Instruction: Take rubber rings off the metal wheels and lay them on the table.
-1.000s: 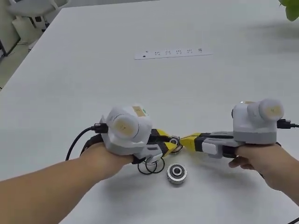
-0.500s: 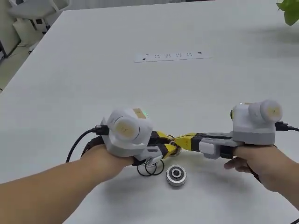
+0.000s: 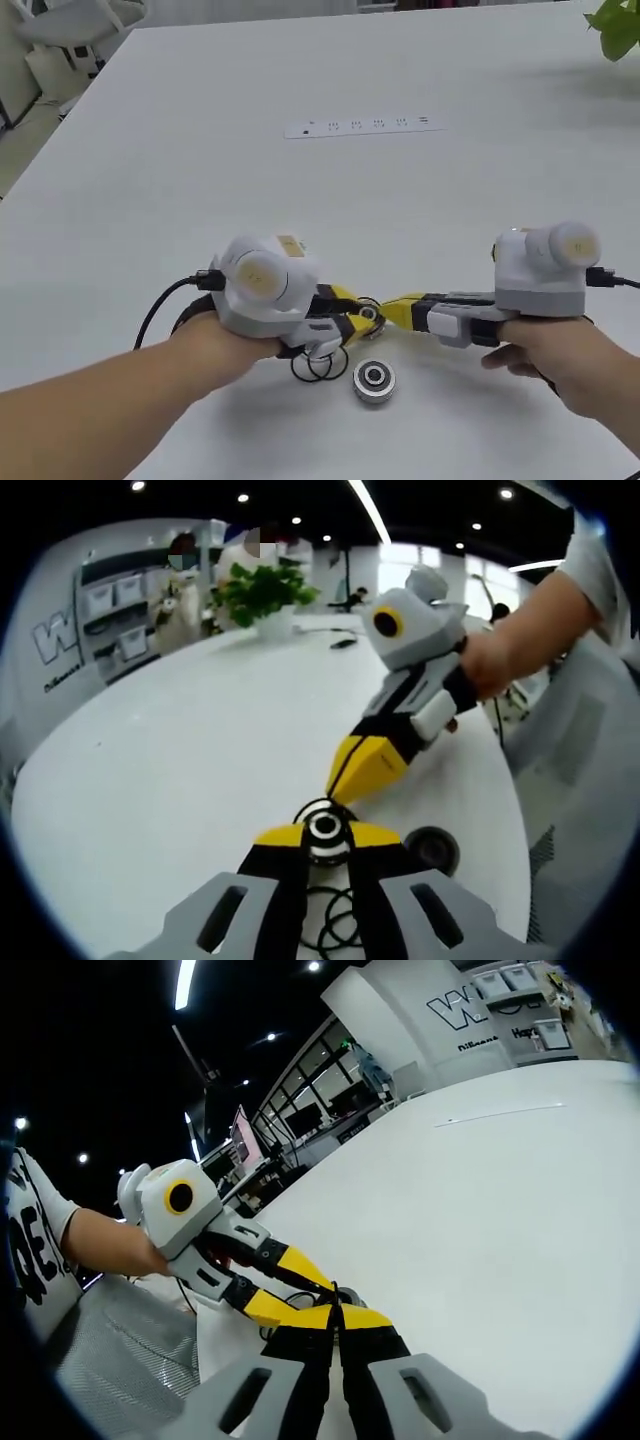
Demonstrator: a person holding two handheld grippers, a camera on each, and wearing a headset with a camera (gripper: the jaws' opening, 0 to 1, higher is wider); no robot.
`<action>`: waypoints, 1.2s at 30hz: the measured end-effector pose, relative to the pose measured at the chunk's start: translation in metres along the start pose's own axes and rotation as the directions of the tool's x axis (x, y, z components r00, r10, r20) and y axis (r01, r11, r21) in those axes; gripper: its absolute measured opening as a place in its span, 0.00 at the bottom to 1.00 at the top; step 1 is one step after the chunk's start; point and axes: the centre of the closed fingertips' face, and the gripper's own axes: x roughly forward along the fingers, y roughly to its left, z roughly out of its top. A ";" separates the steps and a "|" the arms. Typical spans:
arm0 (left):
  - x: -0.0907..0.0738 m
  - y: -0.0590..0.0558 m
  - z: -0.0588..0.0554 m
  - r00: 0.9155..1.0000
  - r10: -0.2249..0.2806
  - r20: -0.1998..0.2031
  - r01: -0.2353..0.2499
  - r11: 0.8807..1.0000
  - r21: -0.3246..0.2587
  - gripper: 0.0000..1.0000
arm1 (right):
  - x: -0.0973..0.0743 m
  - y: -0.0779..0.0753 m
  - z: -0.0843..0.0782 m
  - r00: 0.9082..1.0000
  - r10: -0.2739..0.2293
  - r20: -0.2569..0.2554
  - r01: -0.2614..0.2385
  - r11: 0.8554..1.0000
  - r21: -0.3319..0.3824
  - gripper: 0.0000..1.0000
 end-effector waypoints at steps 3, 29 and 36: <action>-0.005 -0.004 0.001 1.000 -0.018 0.004 0.018 1.000 0.009 0.22 | 0.001 0.000 0.000 1.000 0.003 0.000 -0.003 1.000 0.000 0.00; -0.065 -0.011 0.027 0.990 -0.049 0.132 0.044 0.998 0.038 0.55 | 0.004 0.030 0.015 0.997 0.077 0.017 -0.077 0.997 -0.001 0.00; -0.081 -0.017 0.023 0.989 -0.051 0.137 0.045 0.998 0.043 0.63 | 0.005 0.041 0.016 0.994 0.109 0.008 -0.109 0.994 -0.008 0.00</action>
